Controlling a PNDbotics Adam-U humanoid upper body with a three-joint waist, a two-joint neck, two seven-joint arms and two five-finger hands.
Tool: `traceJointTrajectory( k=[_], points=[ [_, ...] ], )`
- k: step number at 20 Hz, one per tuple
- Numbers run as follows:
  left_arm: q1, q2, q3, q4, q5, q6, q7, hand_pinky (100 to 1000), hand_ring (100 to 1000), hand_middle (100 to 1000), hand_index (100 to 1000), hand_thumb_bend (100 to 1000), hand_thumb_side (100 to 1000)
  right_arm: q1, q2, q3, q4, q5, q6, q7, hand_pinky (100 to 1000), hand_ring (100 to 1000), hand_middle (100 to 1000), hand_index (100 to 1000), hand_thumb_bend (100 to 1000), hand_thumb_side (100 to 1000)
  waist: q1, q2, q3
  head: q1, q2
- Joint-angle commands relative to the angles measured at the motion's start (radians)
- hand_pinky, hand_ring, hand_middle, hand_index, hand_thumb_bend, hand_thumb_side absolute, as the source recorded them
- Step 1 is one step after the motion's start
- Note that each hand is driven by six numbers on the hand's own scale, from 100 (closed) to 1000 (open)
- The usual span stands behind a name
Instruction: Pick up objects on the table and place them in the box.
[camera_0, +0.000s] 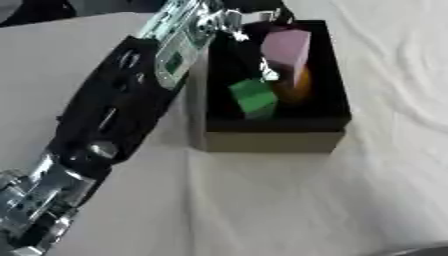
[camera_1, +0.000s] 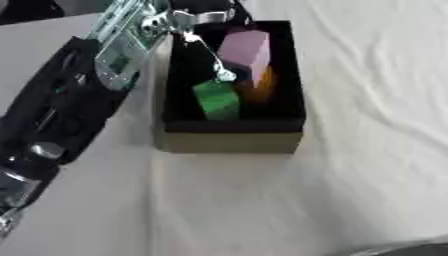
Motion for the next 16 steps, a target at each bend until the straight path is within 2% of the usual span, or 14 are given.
traceJointTrajectory(
  k=[1, 7, 8, 9, 10, 11, 12, 14, 16],
  points=[
    [-0.008, -0.003, 0.006, 0.023, -0.009, -0.016, 0.014, 641, 686, 665, 741, 100, 466, -0.013, -0.011, -0.003, -0.021, -0.004, -0.002, 0.000, 840, 582, 546, 765, 100, 1000, -0.006, -0.015, -0.003, 0.003, -0.011],
    [-0.007, -0.001, -0.001, 0.029, -0.047, -0.099, 0.010, 717, 788, 799, 874, 103, 507, -0.012, -0.011, -0.004, -0.021, -0.006, 0.001, -0.004, 840, 581, 545, 764, 100, 1000, -0.004, -0.015, -0.006, 0.002, -0.012],
    [-0.006, -0.001, 0.000, 0.030, -0.060, -0.113, 0.009, 740, 817, 842, 907, 179, 536, -0.012, -0.011, -0.005, -0.021, -0.006, 0.001, -0.004, 840, 579, 544, 764, 100, 1000, -0.004, -0.015, -0.006, 0.001, -0.013],
    [-0.005, 0.000, 0.001, 0.030, -0.074, -0.125, 0.009, 743, 821, 847, 909, 187, 538, -0.011, -0.010, -0.005, -0.021, -0.007, 0.002, -0.005, 840, 579, 544, 764, 100, 1000, -0.004, -0.016, -0.006, 0.001, -0.013],
    [-0.005, 0.002, 0.002, 0.030, -0.089, -0.135, 0.008, 765, 852, 874, 923, 261, 567, -0.010, -0.011, -0.005, -0.021, -0.007, 0.002, -0.005, 839, 578, 543, 762, 100, 1000, -0.004, -0.017, -0.006, 0.001, -0.013],
    [-0.005, 0.003, 0.004, 0.030, -0.104, -0.144, 0.007, 765, 854, 875, 924, 267, 570, -0.008, -0.011, -0.005, -0.020, -0.008, 0.002, -0.005, 839, 578, 543, 762, 100, 1000, -0.003, -0.018, -0.006, 0.000, -0.012],
    [-0.006, 0.005, 0.007, 0.029, -0.119, -0.150, 0.006, 790, 874, 890, 935, 343, 604, -0.007, -0.011, -0.005, -0.020, -0.008, 0.003, -0.006, 839, 577, 542, 762, 100, 1000, -0.003, -0.019, -0.005, -0.001, -0.011],
    [-0.007, 0.010, 0.013, 0.029, -0.150, -0.158, 0.005, 825, 899, 908, 941, 422, 651, -0.005, -0.010, -0.006, -0.020, -0.008, 0.004, -0.007, 839, 576, 541, 761, 100, 1000, -0.002, -0.022, -0.003, -0.003, -0.010],
    [-0.007, 0.012, 0.020, 0.028, -0.174, -0.162, 0.006, 829, 902, 912, 945, 452, 675, -0.003, -0.010, -0.006, -0.020, -0.007, 0.006, -0.008, 838, 575, 541, 760, 100, 1000, -0.002, -0.025, -0.002, -0.004, -0.009]
  ],
)
